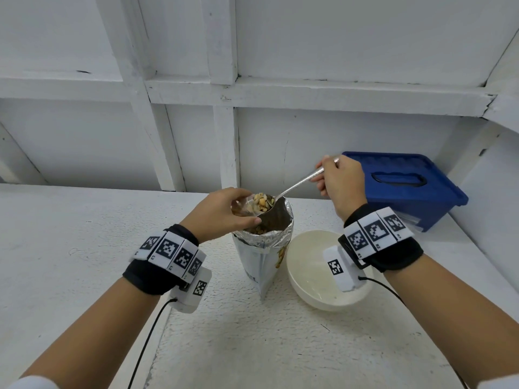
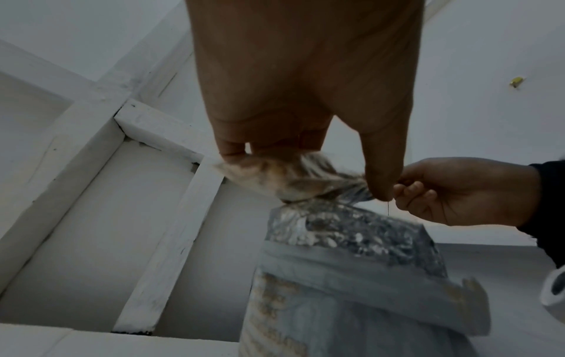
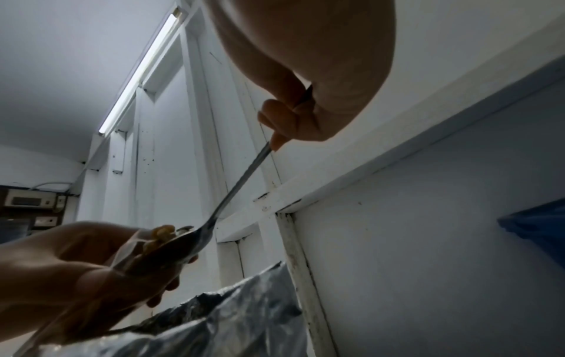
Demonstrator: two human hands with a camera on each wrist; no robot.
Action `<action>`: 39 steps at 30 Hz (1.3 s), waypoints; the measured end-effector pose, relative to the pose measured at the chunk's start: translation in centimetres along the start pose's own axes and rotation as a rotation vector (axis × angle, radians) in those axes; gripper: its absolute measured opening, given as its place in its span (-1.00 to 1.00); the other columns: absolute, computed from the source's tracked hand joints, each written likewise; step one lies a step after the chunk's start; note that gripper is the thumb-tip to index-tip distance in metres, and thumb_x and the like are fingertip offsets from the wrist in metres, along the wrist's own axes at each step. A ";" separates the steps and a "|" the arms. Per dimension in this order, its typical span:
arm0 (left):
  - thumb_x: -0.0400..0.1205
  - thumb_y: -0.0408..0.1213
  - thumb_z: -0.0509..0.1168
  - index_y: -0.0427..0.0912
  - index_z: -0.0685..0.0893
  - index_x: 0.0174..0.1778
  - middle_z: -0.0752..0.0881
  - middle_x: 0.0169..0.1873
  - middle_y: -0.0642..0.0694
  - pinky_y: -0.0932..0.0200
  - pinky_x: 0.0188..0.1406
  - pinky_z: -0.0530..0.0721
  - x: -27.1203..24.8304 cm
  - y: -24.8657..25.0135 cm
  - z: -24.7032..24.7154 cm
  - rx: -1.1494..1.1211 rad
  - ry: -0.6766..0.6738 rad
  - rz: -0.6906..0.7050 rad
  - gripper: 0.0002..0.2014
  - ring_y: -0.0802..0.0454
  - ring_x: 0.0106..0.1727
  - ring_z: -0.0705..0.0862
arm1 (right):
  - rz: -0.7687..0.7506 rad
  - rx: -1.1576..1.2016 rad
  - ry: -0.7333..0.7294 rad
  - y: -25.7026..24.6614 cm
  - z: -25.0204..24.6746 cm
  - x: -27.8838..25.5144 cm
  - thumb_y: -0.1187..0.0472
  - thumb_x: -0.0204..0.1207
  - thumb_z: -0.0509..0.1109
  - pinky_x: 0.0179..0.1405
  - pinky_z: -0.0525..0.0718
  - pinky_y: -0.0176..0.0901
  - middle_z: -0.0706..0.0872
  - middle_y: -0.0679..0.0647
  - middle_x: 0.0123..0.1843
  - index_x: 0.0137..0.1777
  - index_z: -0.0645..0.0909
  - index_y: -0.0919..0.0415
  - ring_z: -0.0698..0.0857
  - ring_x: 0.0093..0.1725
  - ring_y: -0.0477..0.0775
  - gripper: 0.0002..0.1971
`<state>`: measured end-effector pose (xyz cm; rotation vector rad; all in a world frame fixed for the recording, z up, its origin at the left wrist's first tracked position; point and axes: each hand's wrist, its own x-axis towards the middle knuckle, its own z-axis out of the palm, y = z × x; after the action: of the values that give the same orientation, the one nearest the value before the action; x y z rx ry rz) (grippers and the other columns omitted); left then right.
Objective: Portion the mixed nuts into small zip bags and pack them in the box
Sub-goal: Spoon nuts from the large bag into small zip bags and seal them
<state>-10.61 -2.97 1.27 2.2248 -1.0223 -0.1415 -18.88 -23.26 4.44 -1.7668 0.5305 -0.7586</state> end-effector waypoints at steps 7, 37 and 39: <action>0.44 -0.10 0.49 0.00 0.55 0.18 0.64 -0.15 0.15 0.52 -0.51 0.52 -0.4 -0.2 0.7 -0.173 0.093 -0.055 -0.58 0.27 -0.30 0.59 | -0.374 -0.118 -0.041 -2.9 1.8 -0.7 0.21 0.68 0.15 -0.56 0.49 -0.53 0.59 -0.03 -0.41 -0.29 0.48 0.08 0.60 -0.52 -0.32 -0.72; 0.56 -0.20 0.36 -0.10 0.63 0.08 0.69 -0.16 0.20 0.50 -0.17 0.64 -0.9 -0.4 0.0 -0.395 0.459 -0.019 -0.80 0.50 -0.19 0.67 | -0.243 -0.513 -0.322 3.1 1.0 -3.4 0.09 0.58 0.32 -0.21 0.41 -0.46 0.66 0.05 -0.05 0.11 0.67 0.19 0.53 -0.10 -0.10 -0.77; 0.56 -0.20 0.37 -0.10 0.63 0.05 0.71 -0.18 0.17 0.47 -0.20 0.66 -1.0 0.2 0.1 -0.421 0.489 -0.012 -0.82 0.45 -0.20 0.69 | -0.348 -0.640 -0.199 2.9 1.3 -3.4 0.05 0.58 0.31 -0.01 0.36 -0.27 0.64 0.12 0.06 0.25 0.62 0.21 0.50 0.10 0.05 -0.67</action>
<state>-11.46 -2.42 1.10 1.7575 -0.6385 0.1641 -20.27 -20.96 0.65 -2.5469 0.3514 -0.6761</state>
